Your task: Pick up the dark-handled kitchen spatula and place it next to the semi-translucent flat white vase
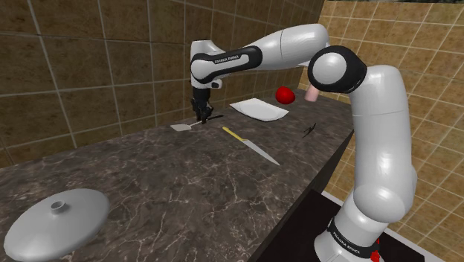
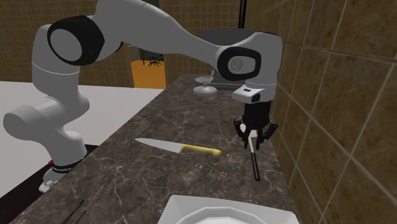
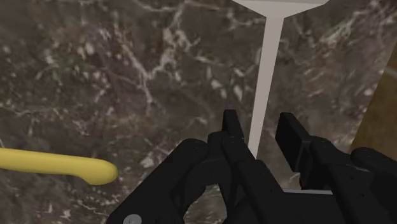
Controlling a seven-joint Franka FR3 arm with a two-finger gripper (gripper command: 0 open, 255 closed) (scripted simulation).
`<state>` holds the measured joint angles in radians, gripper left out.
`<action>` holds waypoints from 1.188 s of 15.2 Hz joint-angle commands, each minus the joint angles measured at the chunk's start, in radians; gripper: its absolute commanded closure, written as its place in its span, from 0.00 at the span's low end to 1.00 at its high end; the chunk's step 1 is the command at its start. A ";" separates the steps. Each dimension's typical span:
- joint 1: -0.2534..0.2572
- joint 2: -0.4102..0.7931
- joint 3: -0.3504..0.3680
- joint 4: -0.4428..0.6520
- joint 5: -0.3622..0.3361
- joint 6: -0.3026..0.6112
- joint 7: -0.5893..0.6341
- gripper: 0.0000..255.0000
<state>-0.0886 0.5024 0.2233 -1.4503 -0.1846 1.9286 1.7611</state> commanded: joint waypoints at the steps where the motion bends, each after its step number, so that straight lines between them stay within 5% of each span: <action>1: 0.000 0.000 0.000 0.000 0.000 0.000 0.000 1.00; 8: 0.000 0.000 0.000 0.000 0.000 0.000 0.000 1.00; 18: 0.004 -0.021 0.004 0.103 0.009 -0.122 -0.013 1.00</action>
<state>-0.0851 0.4823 0.2274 -1.3626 -0.1762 1.8225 1.7493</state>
